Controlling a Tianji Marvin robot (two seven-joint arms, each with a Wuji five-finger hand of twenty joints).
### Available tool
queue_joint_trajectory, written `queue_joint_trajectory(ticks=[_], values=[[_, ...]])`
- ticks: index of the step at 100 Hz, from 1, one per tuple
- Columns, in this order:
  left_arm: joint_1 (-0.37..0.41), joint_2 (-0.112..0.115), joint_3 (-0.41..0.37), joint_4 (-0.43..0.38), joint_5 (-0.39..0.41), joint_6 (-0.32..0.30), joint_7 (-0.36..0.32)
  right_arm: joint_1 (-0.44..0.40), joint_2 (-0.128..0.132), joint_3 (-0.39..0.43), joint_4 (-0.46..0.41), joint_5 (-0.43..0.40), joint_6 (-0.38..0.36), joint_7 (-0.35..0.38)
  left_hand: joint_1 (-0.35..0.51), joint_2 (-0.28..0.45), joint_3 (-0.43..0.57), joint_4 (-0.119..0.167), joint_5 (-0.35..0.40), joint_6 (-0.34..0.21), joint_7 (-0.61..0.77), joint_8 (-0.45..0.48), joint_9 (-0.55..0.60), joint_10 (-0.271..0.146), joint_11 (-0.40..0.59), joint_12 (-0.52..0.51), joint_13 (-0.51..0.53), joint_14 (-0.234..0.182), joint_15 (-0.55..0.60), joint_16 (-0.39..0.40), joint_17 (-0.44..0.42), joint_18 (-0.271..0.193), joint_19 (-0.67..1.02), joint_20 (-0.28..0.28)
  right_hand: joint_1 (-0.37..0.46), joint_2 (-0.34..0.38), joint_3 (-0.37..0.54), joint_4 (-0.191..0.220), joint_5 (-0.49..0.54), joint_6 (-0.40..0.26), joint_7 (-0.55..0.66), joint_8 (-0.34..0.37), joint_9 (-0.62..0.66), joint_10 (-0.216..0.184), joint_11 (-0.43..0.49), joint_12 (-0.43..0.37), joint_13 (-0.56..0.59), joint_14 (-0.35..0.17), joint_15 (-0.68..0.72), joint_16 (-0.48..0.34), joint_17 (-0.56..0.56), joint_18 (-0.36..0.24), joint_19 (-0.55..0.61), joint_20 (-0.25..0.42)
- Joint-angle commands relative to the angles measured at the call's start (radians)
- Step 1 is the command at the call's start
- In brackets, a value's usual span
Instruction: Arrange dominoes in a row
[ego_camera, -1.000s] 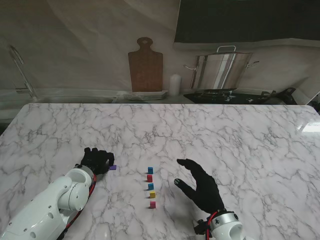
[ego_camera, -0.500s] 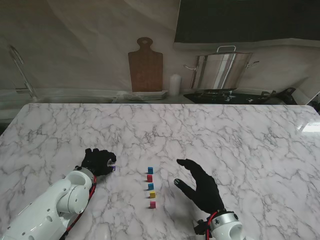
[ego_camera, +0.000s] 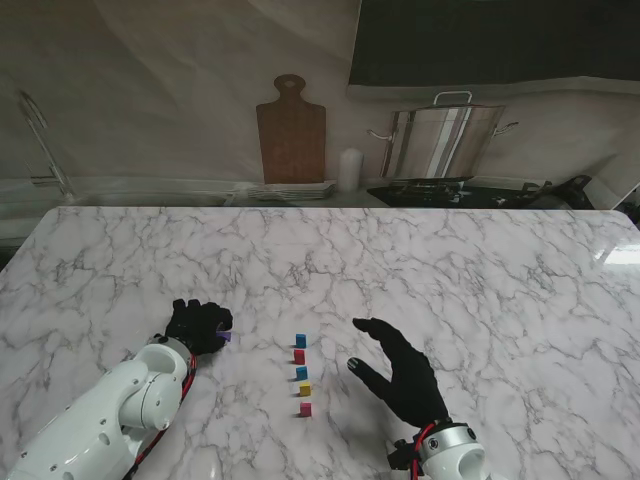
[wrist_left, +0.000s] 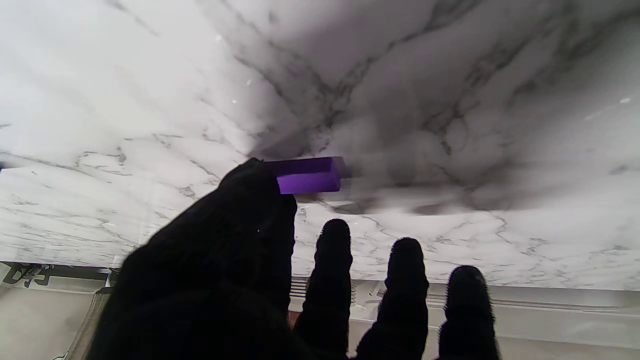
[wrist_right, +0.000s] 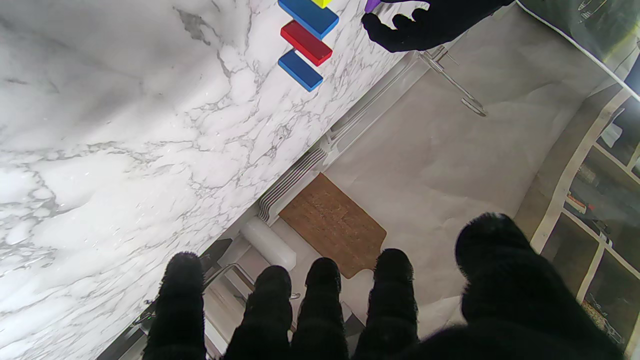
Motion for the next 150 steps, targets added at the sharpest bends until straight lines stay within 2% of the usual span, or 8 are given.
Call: queue_joint_trajectory(ticks=[1,51,66,76,83,101,119,150], values=[[0.007,0.0,0.005,0.007,0.003,0.003,-0.021,-0.004,-0.001,-0.002,-0.001,-0.001,0.005,0.0,0.041,-0.036,0.005,-0.022,0.013,0.019,0.076,0.038,-0.04,0.016,0.008,-0.009,-0.024,0.0,0.007,0.012,-0.014,-0.007,-0.008,0.007,0.026,0.037,-0.016,0.029,-0.033,-0.018,0.004,0.013,-0.021,-0.011,0.011,0.003,-0.009,-0.027,-0.018,-0.012,-0.003,-0.035,0.011,0.017],[0.0,0.0,0.013,0.017,-0.001,-0.002,-0.019,-0.003,-0.001,0.0,0.0,0.002,0.003,-0.001,0.122,-0.068,-0.028,-0.02,-0.058,0.027,0.469,0.37,0.015,0.027,0.036,-0.001,0.017,0.01,0.033,0.011,-0.011,0.005,0.057,0.003,0.026,0.038,-0.017,0.029,-0.033,-0.017,0.004,0.013,-0.021,-0.012,0.012,0.004,-0.009,-0.025,-0.018,-0.012,-0.002,-0.035,0.012,0.017],[-0.004,0.0,0.015,0.021,-0.003,-0.009,-0.016,-0.003,-0.002,0.0,0.0,0.003,0.004,-0.001,0.106,-0.073,0.026,-0.031,-0.052,-0.044,0.482,0.453,0.191,-0.022,0.11,0.022,0.121,-0.002,0.065,0.016,-0.006,0.01,0.151,-0.004,0.027,0.038,-0.017,0.029,-0.033,-0.018,0.004,0.013,-0.021,-0.012,0.012,0.004,-0.009,-0.025,-0.018,-0.012,-0.003,-0.034,0.012,0.017],[-0.008,-0.001,0.018,0.027,-0.005,-0.013,-0.011,-0.002,-0.002,0.0,0.001,0.004,0.004,-0.002,0.142,-0.101,0.002,-0.035,-0.039,-0.075,0.486,0.481,0.464,-0.106,-0.055,0.298,0.208,-0.03,0.098,0.024,0.007,0.01,0.229,-0.048,0.026,0.038,-0.017,0.029,-0.033,-0.017,0.004,0.013,-0.021,-0.012,0.011,0.003,-0.009,-0.025,-0.018,-0.012,-0.003,-0.035,0.012,0.017],[-0.011,-0.001,0.02,0.031,-0.006,-0.014,-0.004,-0.002,-0.002,0.0,0.001,0.004,0.004,-0.001,0.156,-0.109,0.004,-0.033,-0.034,-0.089,0.495,0.489,0.523,-0.12,-0.023,0.34,0.233,-0.043,0.113,0.029,0.017,0.007,0.245,-0.048,0.027,0.038,-0.017,0.029,-0.034,-0.018,0.004,0.013,-0.02,-0.012,0.012,0.004,-0.009,-0.025,-0.018,-0.012,-0.003,-0.034,0.012,0.017],[-0.011,-0.001,0.019,0.031,-0.001,-0.015,0.0,-0.001,-0.002,-0.001,0.002,0.004,0.004,-0.001,0.153,-0.116,0.02,-0.043,-0.083,-0.083,0.408,0.439,0.506,-0.142,0.045,0.306,0.225,-0.045,0.12,0.031,0.01,0.004,0.265,-0.07,0.026,0.039,-0.017,0.029,-0.034,-0.017,0.004,0.013,-0.021,-0.011,0.011,0.004,-0.009,-0.025,-0.018,-0.012,-0.003,-0.035,0.012,0.017],[-0.012,0.0,0.016,0.031,0.005,-0.021,0.001,0.0,-0.002,-0.002,0.003,0.004,0.003,-0.001,0.148,-0.121,0.025,-0.043,-0.099,-0.043,0.203,0.277,0.496,-0.168,0.072,0.289,0.216,-0.045,0.114,0.028,0.005,0.001,0.265,-0.077,0.026,0.038,-0.018,0.029,-0.034,-0.017,0.004,0.013,-0.021,-0.012,0.011,0.004,-0.009,-0.025,-0.018,-0.012,-0.003,-0.035,0.012,0.017],[-0.016,0.002,0.017,0.035,0.011,-0.037,-0.002,0.001,-0.002,-0.002,0.004,0.004,0.003,-0.002,0.154,-0.119,0.019,-0.039,0.031,-0.01,0.11,0.114,0.499,-0.163,0.07,0.29,0.189,-0.033,0.103,0.027,-0.009,0.003,0.257,-0.078,0.026,0.038,-0.017,0.029,-0.034,-0.017,0.004,0.013,-0.021,-0.012,0.011,0.004,-0.008,-0.025,-0.018,-0.011,-0.002,-0.034,0.012,0.017]])
